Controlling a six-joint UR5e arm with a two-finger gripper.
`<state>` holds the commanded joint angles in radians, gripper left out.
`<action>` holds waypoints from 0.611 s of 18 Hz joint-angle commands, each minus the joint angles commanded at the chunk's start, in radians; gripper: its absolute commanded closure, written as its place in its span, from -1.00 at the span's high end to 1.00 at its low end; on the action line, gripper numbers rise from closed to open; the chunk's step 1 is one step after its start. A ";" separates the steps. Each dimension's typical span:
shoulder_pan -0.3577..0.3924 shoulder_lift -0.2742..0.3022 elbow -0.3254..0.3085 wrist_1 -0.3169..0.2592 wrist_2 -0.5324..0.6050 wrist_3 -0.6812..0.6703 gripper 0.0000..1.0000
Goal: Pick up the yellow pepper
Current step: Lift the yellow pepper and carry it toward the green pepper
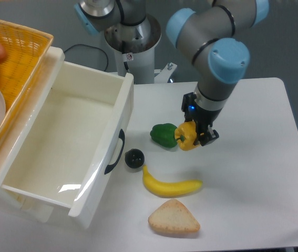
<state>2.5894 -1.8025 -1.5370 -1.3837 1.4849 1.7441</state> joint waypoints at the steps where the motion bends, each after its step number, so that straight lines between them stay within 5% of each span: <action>1: -0.008 0.002 0.000 -0.002 0.000 -0.003 -0.83; 11: -0.018 -0.003 -0.008 0.000 0.000 -0.009 -0.83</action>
<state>2.5709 -1.8055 -1.5447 -1.3837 1.4849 1.7349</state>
